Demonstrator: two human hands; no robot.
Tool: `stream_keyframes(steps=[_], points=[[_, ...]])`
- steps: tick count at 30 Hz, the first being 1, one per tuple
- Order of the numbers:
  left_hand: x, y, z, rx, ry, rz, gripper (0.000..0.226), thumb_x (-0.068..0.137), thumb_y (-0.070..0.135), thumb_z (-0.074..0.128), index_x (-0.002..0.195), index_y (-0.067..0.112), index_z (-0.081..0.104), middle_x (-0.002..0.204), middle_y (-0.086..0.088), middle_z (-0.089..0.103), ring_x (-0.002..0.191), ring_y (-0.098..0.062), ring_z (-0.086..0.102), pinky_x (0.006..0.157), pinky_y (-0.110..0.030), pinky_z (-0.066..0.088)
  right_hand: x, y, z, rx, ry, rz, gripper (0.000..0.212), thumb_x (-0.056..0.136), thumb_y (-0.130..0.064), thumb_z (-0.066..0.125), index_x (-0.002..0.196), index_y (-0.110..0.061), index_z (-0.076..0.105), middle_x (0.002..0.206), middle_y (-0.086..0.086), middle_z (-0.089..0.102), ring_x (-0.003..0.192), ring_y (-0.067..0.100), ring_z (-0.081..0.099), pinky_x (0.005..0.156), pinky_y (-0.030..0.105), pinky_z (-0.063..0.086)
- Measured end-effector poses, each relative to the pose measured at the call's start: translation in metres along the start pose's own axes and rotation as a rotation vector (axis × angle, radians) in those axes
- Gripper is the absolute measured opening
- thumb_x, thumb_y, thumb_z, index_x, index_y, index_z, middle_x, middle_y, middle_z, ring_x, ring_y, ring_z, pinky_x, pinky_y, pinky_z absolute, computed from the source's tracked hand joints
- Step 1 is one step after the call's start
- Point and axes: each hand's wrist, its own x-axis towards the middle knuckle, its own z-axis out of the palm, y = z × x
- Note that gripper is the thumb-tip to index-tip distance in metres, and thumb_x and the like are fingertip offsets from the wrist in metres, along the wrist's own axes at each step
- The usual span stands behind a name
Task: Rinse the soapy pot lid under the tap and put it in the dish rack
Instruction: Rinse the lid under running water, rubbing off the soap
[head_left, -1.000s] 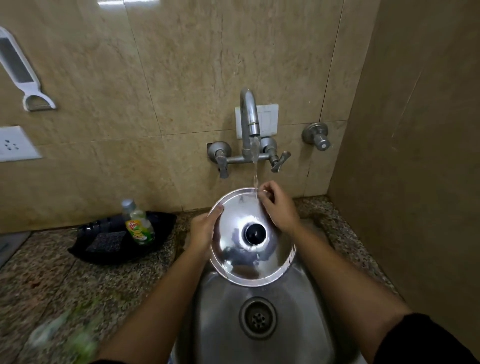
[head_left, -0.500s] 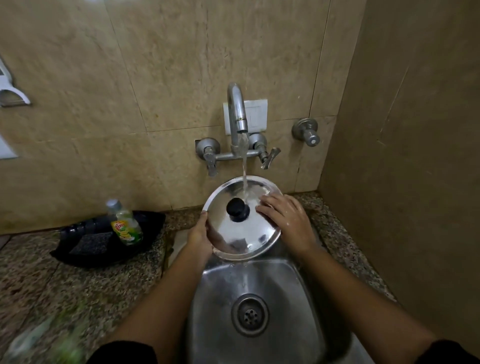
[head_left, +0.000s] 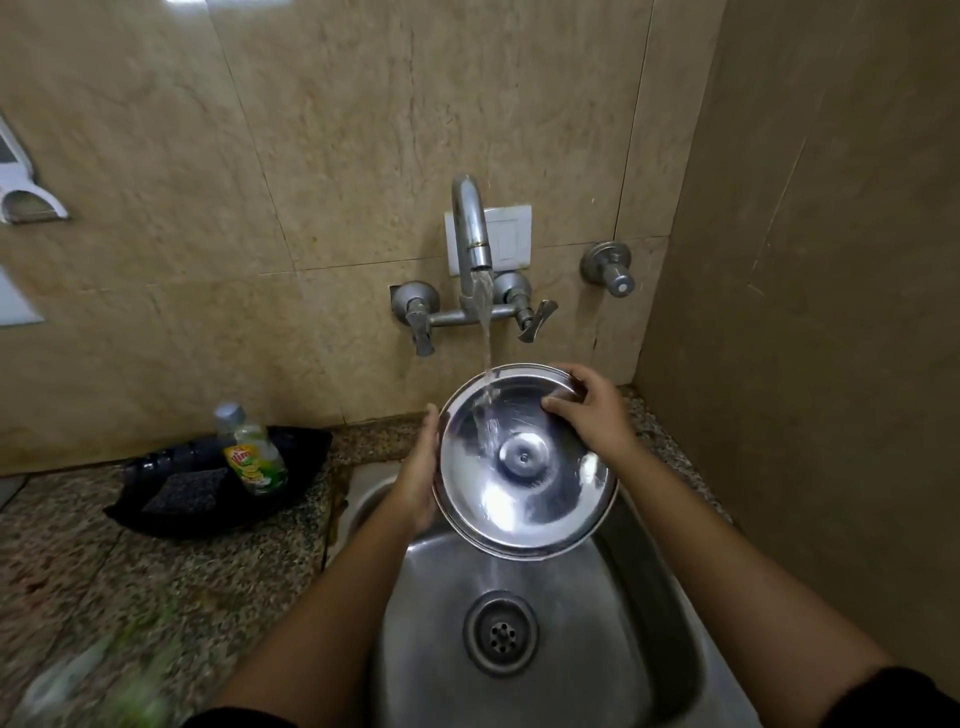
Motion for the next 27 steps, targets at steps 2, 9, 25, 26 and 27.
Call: stream_keyframes(steps=[2, 9, 25, 26, 27], points=[[0.001, -0.002, -0.001, 0.061, 0.083, 0.086, 0.056, 0.089, 0.059, 0.047, 0.108, 0.012, 0.071, 0.105, -0.015, 0.073, 0.095, -0.032, 0.07, 0.09, -0.05, 0.053, 0.004, 0.007, 0.007, -0.021, -0.021, 0.089, 0.037, 0.079, -0.016, 0.072, 0.114, -0.022, 0.063, 0.11, 0.003, 0.069, 0.099, 0.022, 0.064, 0.088, 0.042, 0.053], [0.001, -0.018, 0.001, -0.018, 0.176, -0.008, 0.05, 0.093, 0.052, 0.043, 0.103, 0.013, 0.071, 0.105, -0.016, 0.073, 0.097, -0.032, 0.069, 0.093, -0.048, 0.052, -0.017, 0.014, 0.055, -0.886, -0.032, -0.144, 0.064, 0.097, -0.048, 0.03, 0.15, -0.016, 0.017, 0.16, 0.006, 0.018, 0.146, 0.023, 0.015, 0.116, 0.05, 0.011], [-0.015, -0.002, -0.022, 0.083, 0.386, 0.017, 0.046, 0.094, 0.048, 0.048, 0.093, 0.007, 0.069, 0.096, -0.018, 0.072, 0.09, -0.034, 0.068, 0.085, -0.044, 0.055, -0.029, 0.035, 0.049, -1.003, -0.244, -0.246, 0.077, 0.093, -0.06, 0.011, 0.152, -0.014, -0.002, 0.162, 0.004, -0.004, 0.148, 0.018, -0.006, 0.118, 0.036, -0.004], [-0.017, -0.003, -0.019, 0.059, 0.362, -0.005, 0.047, 0.093, 0.049, 0.047, 0.092, 0.008, 0.07, 0.096, -0.019, 0.072, 0.091, -0.035, 0.068, 0.088, -0.047, 0.054, -0.023, 0.026, 0.059, -0.97, -0.242, -0.269, 0.079, 0.091, -0.061, 0.012, 0.152, -0.013, -0.002, 0.162, 0.005, -0.002, 0.148, 0.018, -0.005, 0.118, 0.037, -0.004], [-0.018, -0.004, -0.017, 0.028, 0.326, -0.026, 0.048, 0.093, 0.05, 0.047, 0.094, 0.008, 0.07, 0.097, -0.019, 0.073, 0.091, -0.035, 0.069, 0.089, -0.048, 0.054, -0.02, 0.016, 0.069, -0.925, -0.288, -0.312, 0.078, 0.093, -0.061, 0.017, 0.152, -0.013, -0.002, 0.162, 0.005, -0.003, 0.148, 0.018, -0.005, 0.119, 0.038, -0.003]])
